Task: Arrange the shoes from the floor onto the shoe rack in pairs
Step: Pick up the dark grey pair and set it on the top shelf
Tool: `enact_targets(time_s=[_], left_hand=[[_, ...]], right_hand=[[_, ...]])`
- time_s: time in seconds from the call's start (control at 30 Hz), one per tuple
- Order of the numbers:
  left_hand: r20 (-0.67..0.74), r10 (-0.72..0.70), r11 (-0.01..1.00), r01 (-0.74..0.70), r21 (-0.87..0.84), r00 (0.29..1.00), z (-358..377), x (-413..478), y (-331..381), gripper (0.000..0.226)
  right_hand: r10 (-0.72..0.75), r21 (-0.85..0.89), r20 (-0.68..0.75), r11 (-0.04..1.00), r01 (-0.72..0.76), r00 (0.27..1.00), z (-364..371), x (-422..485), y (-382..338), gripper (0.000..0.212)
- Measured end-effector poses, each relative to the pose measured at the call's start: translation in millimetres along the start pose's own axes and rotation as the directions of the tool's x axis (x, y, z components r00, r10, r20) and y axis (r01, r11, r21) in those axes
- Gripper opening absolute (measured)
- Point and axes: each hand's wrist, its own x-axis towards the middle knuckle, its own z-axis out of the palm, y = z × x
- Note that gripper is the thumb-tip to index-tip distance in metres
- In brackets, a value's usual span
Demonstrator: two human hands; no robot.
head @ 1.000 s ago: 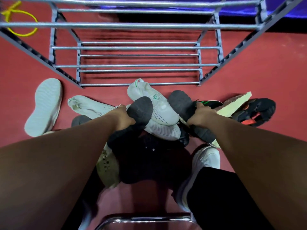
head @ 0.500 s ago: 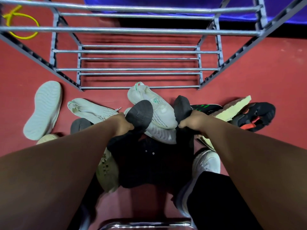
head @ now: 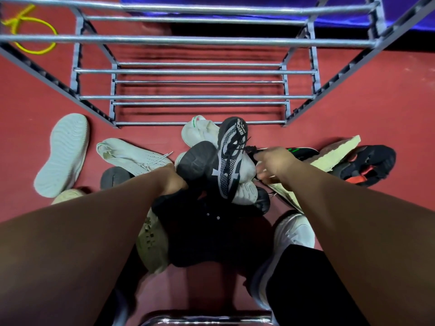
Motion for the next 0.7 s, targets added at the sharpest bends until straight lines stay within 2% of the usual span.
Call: enact_targets(time_s=[0.1,0.2,0.3,0.37,0.47,0.6,0.7], left_hand=[[0.062,-0.032,0.999,0.033,-0.003,0.998,-3.6,3.2,-3.3,0.052],[0.261,0.010,0.992,0.023,-0.124,0.965,-1.5,1.2,-5.8,0.023],[0.398,0.055,0.966,0.051,-0.252,0.916,4.8,-6.9,-6.3,0.014],[0.436,0.066,0.963,0.057,-0.264,0.898,7.5,-11.1,-6.3,0.016],[0.377,0.047,0.961,0.061,-0.269,0.925,8.8,-9.5,-9.3,0.024],[0.185,0.001,0.945,0.059,-0.320,0.983,6.6,2.0,-14.4,0.008],[0.241,-0.099,0.936,0.173,-0.307,0.965,11.0,3.9,-18.1,0.028]], right_hand=[[0.060,-0.066,0.081,0.996,-0.055,0.995,5.8,-1.5,9.7,0.014],[0.059,-0.090,0.124,0.995,-0.048,0.990,12.5,-2.5,9.5,0.011],[0.055,-0.097,0.122,0.994,-0.043,0.991,19.5,1.1,1.9,0.016],[0.071,-0.116,0.130,0.992,-0.056,0.989,25.5,3.1,-3.2,0.019],[0.065,-0.126,0.146,0.991,-0.047,0.987,33.1,3.3,-4.2,0.023],[0.094,-0.158,0.185,0.985,-0.065,0.978,38.4,-0.5,1.8,0.028],[0.151,-0.201,0.202,0.973,-0.110,0.968,44.2,-4.3,5.6,0.027]])
